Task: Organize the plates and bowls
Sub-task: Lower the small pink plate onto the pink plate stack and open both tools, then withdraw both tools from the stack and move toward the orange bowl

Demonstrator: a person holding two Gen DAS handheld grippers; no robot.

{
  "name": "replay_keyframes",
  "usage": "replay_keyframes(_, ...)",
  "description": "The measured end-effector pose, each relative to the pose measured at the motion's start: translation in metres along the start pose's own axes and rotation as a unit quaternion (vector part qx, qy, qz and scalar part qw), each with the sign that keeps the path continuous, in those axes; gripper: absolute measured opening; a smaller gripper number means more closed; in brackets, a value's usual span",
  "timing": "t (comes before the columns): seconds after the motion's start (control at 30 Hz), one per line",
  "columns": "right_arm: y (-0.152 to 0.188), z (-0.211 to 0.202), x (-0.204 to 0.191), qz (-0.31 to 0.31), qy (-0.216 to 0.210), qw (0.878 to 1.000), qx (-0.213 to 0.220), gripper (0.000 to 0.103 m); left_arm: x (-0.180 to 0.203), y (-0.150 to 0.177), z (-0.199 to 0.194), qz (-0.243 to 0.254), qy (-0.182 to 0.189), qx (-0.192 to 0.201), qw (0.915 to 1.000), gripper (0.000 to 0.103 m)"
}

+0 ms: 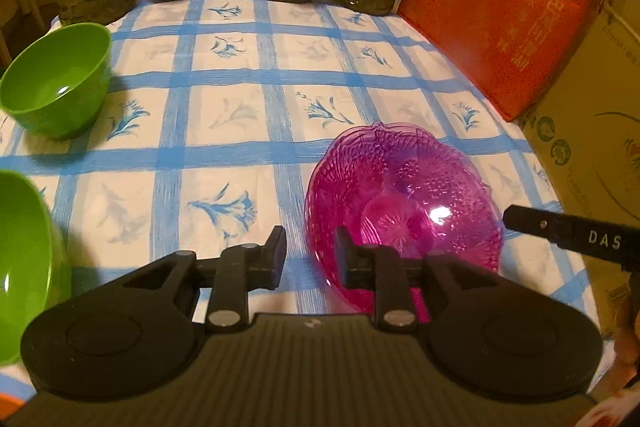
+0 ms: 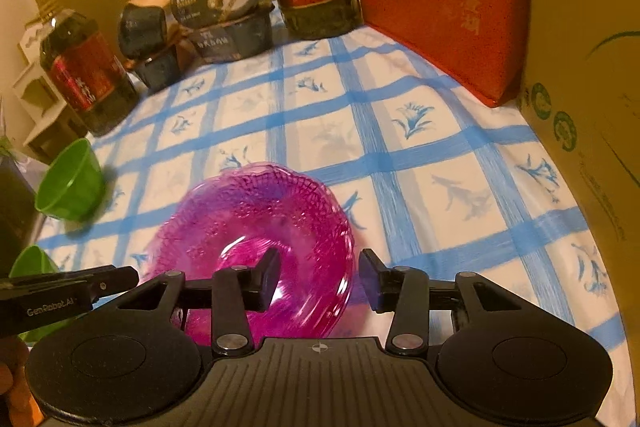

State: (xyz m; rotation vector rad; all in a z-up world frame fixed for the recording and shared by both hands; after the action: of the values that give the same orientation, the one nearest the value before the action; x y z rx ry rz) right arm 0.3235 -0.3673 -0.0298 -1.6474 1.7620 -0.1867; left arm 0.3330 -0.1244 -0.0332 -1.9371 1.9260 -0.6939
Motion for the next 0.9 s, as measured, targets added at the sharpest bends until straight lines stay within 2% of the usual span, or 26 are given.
replay_keyframes(0.27, 0.039, -0.030, -0.014, 0.010, 0.014, 1.000, 0.009, 0.045, -0.004, 0.025, -0.038, -0.013, 0.009, 0.008, 0.9998, 0.027)
replay_keyframes(0.57, 0.087, -0.056, -0.029, 0.031, 0.016, 0.999, 0.000, 0.047, -0.002, 0.066, -0.076, -0.009, 0.019, 0.024, 0.9995, 0.038)
replay_keyframes(0.9, 0.120, -0.082, -0.047, 0.027, 0.018, 0.999, 0.001, 0.062, -0.010, 0.104, -0.110, -0.004, 0.018, 0.037, 0.9992, 0.053)
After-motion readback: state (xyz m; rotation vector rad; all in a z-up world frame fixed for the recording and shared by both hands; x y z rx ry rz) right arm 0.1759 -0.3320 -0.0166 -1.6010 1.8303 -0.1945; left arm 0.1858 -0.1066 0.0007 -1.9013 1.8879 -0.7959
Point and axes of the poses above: each gripper's, at about its wrist camera, not at the fingertips, and z roughly the way its jaws point, x to its right, y to its underside, the point moved 2 cm from there along z, roughly the way its jaws point, and after that the axes turned 5 degrees about -y, right-handed, at the moved point
